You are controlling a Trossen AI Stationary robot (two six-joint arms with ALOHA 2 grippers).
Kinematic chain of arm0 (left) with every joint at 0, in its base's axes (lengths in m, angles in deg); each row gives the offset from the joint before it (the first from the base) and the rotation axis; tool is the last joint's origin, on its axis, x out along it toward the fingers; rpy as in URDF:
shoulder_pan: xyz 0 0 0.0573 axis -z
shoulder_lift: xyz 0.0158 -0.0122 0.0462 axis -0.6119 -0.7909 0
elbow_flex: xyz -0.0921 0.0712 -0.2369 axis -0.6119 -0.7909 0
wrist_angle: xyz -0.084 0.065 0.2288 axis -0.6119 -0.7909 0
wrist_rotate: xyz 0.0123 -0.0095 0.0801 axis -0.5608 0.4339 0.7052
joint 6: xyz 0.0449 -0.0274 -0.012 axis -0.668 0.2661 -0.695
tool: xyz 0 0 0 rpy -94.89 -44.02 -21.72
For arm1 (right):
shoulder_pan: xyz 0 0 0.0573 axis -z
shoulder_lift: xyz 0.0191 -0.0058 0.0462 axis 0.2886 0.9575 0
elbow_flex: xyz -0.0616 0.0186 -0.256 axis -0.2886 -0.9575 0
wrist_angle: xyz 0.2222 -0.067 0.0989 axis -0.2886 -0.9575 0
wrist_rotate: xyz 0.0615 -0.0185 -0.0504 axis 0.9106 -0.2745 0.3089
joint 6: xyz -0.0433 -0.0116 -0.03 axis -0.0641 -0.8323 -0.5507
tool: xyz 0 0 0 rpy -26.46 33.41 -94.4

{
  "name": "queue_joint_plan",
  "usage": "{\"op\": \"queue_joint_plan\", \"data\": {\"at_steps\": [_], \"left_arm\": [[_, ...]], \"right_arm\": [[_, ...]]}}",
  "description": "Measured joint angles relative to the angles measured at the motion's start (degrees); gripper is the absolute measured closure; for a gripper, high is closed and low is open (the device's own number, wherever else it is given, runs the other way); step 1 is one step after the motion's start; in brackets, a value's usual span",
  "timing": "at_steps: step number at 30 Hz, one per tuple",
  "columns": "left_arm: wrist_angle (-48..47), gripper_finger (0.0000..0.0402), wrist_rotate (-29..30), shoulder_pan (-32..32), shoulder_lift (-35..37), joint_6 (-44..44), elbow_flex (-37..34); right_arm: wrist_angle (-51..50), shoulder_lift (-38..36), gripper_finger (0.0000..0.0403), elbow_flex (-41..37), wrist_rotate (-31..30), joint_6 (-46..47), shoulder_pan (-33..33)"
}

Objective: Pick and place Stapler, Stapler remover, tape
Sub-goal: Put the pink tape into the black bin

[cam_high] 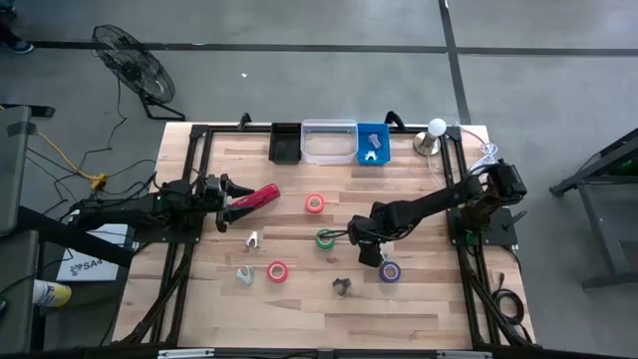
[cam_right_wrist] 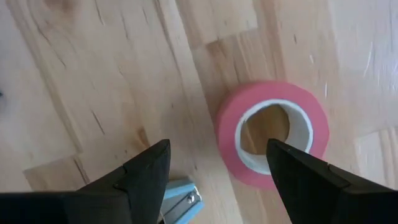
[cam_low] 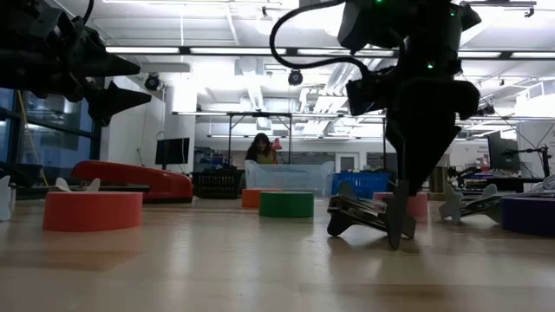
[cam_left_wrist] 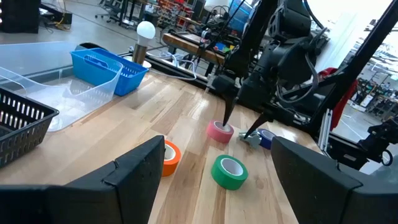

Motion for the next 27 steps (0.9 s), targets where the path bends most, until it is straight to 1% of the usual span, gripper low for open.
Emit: {"op": "queue_joint_plan", "data": {"at_steps": [5,9,19,22,27], "left_arm": [[0.0,0.0111,0.0,0.0,0.0,0.0,0.0],[0.0,0.0111,0.0,0.0,0.0,0.0,0.0],[0.0,0.0111,0.0,0.0,0.0,0.0,0.0],[0.0,0.0111,0.0,0.0,0.0,0.0,0.0],[0.0,0.0111,0.0,0.0,0.0,0.0,0.0]], "right_arm": [[0.1,0.0,0.0146,0.0,-2.3,-0.6,-0.1],[0.6,0.1,0.0146,0.0,-3.6,-3.2,-0.1],[2.8,2.9,0.0147,0.0,-1.8,-3.1,-0.1],[2.8,4.2,0.0148,0.1,-1.0,-1.3,-0.1],[3.1,5.4,0.0169,0.3,0.6,0.1,-0.4]]}}
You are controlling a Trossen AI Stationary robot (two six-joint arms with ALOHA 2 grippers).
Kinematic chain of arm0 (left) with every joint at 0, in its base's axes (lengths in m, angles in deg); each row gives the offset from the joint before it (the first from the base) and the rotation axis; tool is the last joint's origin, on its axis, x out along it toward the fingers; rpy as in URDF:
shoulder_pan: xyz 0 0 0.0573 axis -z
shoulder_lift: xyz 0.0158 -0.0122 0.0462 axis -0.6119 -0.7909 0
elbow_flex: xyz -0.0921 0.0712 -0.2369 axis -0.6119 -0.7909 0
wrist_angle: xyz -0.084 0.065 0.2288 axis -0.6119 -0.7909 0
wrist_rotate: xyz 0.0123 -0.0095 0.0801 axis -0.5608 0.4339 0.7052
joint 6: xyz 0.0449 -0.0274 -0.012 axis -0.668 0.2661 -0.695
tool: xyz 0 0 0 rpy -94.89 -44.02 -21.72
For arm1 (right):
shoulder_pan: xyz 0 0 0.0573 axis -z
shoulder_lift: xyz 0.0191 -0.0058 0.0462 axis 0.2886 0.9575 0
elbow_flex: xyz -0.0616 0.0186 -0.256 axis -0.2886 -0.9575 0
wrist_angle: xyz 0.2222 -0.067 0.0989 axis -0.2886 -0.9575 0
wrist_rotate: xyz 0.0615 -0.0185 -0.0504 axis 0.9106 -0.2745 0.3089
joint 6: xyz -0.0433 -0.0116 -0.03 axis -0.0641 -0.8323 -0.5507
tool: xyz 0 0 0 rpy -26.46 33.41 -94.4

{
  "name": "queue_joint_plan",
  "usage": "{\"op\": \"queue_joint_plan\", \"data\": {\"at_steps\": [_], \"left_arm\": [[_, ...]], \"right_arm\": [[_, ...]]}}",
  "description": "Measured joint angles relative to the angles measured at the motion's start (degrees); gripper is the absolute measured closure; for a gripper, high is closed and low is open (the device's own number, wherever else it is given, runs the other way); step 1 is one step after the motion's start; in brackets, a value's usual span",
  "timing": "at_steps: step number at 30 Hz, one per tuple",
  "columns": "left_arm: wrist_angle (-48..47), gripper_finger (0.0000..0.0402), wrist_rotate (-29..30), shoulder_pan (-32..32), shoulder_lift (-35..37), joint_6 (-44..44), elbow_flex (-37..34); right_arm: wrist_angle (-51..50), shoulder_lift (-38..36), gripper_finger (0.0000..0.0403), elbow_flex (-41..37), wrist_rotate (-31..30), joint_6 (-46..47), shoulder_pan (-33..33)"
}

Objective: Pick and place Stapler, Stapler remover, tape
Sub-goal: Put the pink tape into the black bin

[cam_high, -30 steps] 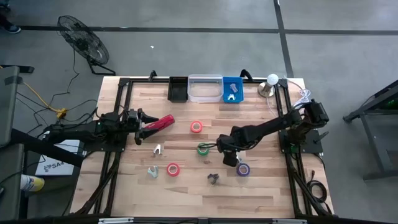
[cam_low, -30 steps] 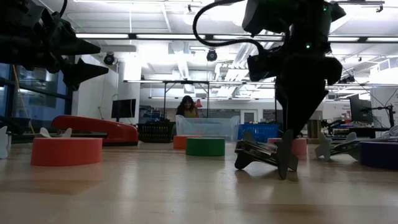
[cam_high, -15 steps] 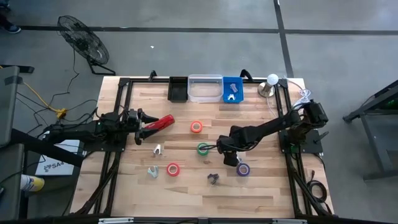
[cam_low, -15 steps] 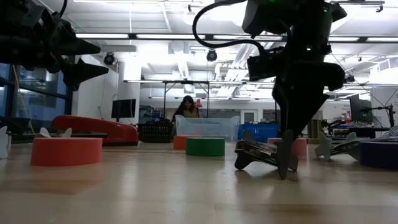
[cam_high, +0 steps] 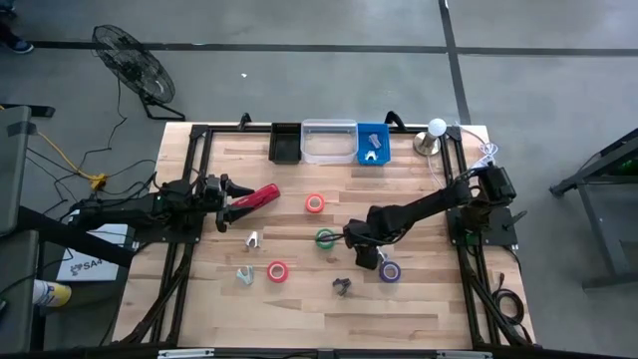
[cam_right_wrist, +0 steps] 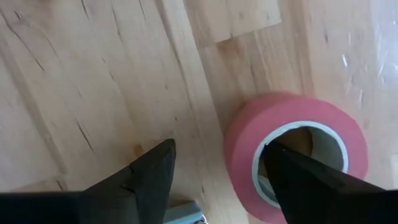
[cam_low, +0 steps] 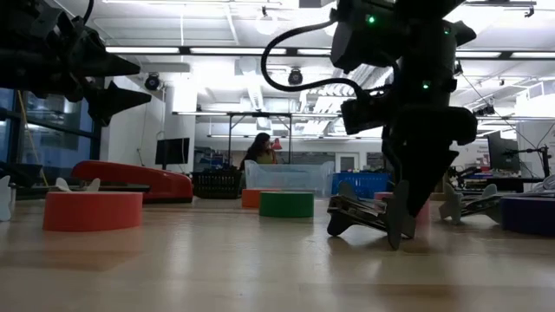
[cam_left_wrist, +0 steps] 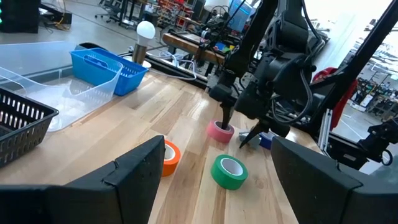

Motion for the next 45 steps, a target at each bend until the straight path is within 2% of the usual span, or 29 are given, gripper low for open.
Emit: {"op": "queue_joint_plan", "data": {"at_steps": [5,14,19,22,29,37,45], "left_arm": [[0.0,0.0111,0.0,0.0,0.0,0.0,0.0],[0.0,0.0111,0.0,0.0,0.0,0.0,0.0],[0.2,0.0111,0.3,0.0,0.0,0.0,0.0],[0.4,0.0111,2.6,0.0,0.0,0.0,0.0],[0.6,0.0111,3.7,0.0,0.0,0.0,0.0],[0.7,0.0111,3.9,0.0,0.0,6.0,0.0],[0.0,0.0111,1.9,0.0,0.0,13.0,0.0]], "right_arm": [[0.1,-0.1,0.0226,0.0,0.0,3.7,-0.3],[0.9,-0.1,0.0371,-0.1,0.6,7.2,-0.1],[4.6,-1.0,0.0371,-0.3,3.2,7.4,0.9],[8.3,-3.6,0.0371,-0.3,3.7,7.4,1.5],[20.9,-11.0,0.0371,-0.2,-2.8,4.6,1.8],[24.9,-17.7,0.0371,-0.2,-9.2,1.3,1.8],[32.0,-19.9,0.0371,-0.2,-10.6,-2.7,1.8]]}}
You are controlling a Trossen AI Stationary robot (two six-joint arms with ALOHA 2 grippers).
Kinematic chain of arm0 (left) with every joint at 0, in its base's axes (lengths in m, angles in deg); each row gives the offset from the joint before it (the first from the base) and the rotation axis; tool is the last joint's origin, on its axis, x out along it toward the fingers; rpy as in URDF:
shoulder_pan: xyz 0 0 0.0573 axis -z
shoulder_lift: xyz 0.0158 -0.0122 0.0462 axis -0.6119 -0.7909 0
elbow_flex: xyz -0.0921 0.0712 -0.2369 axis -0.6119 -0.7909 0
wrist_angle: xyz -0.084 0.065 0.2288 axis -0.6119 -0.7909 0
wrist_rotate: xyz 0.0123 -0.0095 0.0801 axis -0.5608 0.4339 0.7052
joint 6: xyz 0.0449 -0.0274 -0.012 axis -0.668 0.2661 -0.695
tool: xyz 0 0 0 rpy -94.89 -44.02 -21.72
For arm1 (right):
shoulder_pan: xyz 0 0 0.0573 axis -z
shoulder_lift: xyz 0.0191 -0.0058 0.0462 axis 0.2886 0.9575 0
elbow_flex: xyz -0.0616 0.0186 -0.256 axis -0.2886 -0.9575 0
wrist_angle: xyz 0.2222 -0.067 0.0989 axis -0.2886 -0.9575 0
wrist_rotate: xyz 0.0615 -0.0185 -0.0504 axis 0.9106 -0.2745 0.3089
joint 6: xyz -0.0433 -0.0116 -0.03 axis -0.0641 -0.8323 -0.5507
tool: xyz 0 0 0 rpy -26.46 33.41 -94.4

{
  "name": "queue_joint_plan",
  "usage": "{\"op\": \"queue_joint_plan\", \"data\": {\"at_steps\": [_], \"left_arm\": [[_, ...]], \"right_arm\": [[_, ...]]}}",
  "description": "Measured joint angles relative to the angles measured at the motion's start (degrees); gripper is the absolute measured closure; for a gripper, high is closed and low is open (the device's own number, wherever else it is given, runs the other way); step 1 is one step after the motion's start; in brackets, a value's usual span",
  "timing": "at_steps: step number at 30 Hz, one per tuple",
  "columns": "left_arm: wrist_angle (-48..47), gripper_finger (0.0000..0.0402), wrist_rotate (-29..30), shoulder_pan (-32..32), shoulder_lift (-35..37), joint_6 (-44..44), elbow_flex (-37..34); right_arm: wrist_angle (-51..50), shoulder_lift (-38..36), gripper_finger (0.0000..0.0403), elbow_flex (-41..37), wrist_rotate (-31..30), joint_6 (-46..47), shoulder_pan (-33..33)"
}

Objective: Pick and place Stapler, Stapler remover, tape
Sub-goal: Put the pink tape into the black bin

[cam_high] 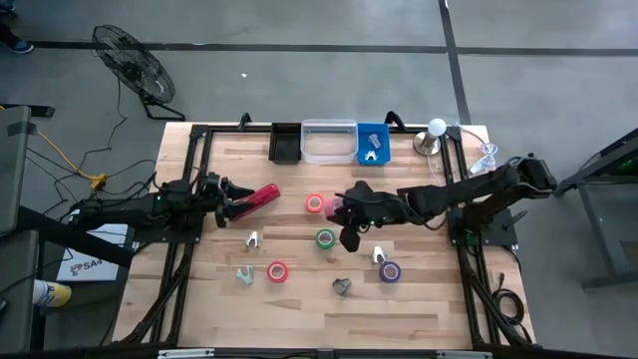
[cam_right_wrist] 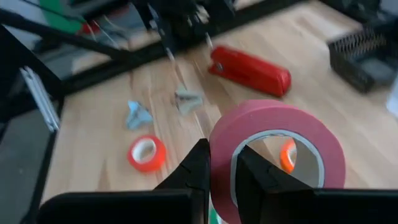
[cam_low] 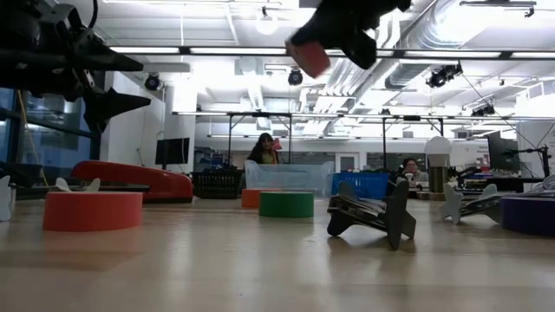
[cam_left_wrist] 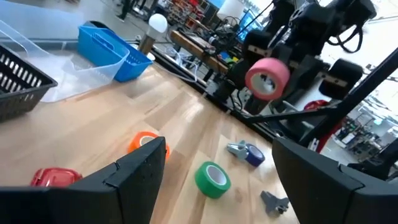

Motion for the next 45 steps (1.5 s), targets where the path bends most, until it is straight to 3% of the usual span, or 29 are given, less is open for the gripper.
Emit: {"op": "queue_joint_plan", "data": {"at_steps": [7,11,16,20,25,34,41,45], "left_arm": [[0.5,0.0111,-1.7,0.0,0.0,-0.4,0.0],[6.9,0.0111,-1.8,0.0,0.0,0.9,0.0],[15.9,0.0111,-2.9,0.0,-1.9,4.0,0.1],[16.7,0.0111,-3.5,0.0,-5.3,3.9,3.4],[16.7,0.0111,-3.5,0.0,-13.3,-0.4,11.0],[16.6,0.0111,-3.2,0.0,-34.8,-7.3,27.0],[16.6,0.0111,0.7,0.0,-48.5,-15.0,35.3],[16.6,0.0111,0.0,0.0,-53.9,-19.7,38.8]], "right_arm": [[9.9,0.0,0.0371,0.0,0.7,-5.3,0.0],[15.1,0.0,0.0371,0.0,2.4,-7.8,0.2],[23.1,0.0,0.0371,0.0,9.9,-9.6,1.8],[29.4,0.0,0.0371,0.0,15.7,-10.1,3.4],[32.1,0.0,0.0371,0.0,18.9,-10.1,5.2],[35.1,0.0,0.0371,0.0,19.4,-10.8,6.6],[35.2,0.0,0.0371,0.0,20.0,-11.1,6.7],[35.2,0.0,0.0371,0.0,19.9,-11.1,6.5]]}}
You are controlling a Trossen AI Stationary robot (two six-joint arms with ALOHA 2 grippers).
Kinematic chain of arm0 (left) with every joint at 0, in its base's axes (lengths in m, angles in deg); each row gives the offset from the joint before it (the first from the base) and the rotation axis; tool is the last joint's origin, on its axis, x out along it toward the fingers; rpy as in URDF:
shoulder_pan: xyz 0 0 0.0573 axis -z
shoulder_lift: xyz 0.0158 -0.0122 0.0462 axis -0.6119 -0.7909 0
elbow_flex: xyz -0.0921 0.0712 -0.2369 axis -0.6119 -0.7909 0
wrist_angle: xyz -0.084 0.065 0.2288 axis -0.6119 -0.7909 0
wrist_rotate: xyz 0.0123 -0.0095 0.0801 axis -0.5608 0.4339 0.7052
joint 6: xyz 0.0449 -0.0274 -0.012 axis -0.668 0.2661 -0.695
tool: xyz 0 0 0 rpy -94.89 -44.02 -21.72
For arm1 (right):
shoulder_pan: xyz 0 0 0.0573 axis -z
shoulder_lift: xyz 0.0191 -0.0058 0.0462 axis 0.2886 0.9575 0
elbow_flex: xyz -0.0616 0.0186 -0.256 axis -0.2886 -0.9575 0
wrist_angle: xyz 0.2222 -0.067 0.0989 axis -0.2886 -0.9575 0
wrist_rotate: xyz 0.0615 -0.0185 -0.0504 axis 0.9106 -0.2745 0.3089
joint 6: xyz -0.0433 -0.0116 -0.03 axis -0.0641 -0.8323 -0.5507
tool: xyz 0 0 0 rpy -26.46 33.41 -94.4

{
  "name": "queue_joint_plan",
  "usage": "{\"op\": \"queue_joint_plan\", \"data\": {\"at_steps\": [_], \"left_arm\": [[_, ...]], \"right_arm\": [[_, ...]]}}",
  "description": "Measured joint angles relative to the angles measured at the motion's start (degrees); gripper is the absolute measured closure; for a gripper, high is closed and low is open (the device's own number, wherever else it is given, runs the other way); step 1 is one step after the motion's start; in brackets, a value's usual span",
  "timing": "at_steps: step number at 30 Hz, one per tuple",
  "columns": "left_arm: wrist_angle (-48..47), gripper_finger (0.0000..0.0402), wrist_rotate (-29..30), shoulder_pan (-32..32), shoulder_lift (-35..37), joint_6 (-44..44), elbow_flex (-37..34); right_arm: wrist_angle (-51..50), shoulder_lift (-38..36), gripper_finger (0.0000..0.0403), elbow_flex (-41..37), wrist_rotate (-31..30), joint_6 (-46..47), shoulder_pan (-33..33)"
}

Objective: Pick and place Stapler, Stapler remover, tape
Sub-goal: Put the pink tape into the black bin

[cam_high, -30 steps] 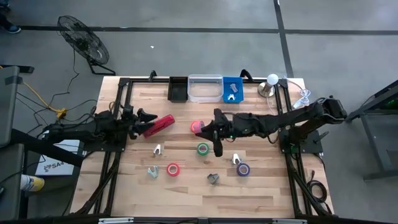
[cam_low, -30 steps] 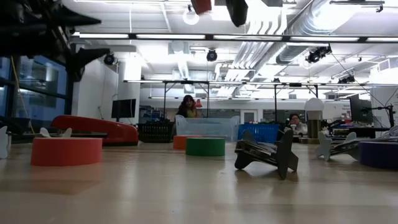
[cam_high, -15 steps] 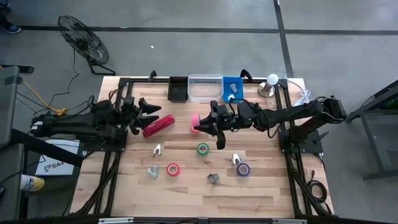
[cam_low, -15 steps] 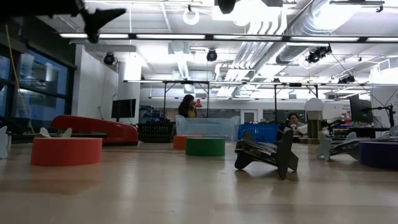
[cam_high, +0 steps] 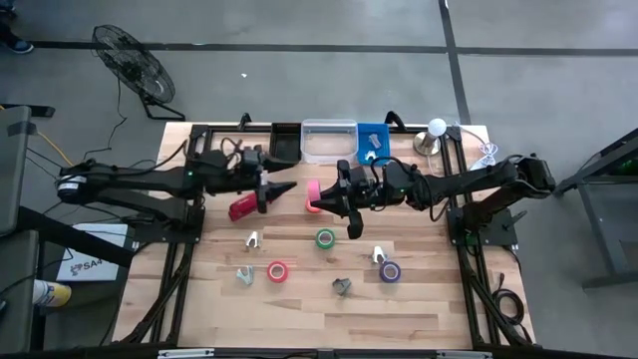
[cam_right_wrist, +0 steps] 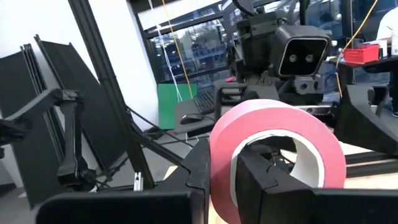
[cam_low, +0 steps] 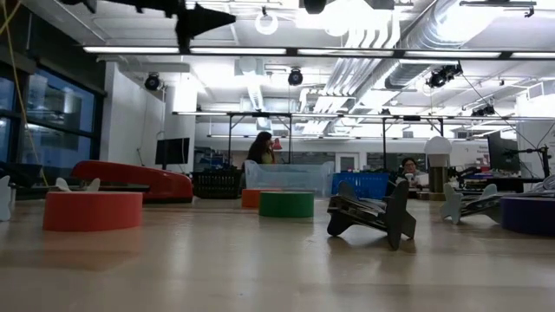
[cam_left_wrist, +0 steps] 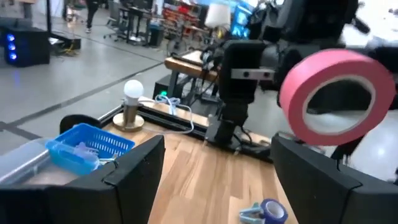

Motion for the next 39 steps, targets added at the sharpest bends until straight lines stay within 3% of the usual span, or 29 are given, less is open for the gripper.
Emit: {"op": "queue_joint_plan", "data": {"at_steps": [10,39], "left_arm": [[0.2,0.0111,-5.4,0.0,-3.8,-4.4,5.0],[1.8,0.0111,-4.6,0.0,-4.6,-4.9,5.2]], "right_arm": [[-1.3,0.0,0.0371,0.0,-2.0,0.0,0.1],[2.9,1.6,0.0371,0.0,-1.1,1.0,0.6]]}}
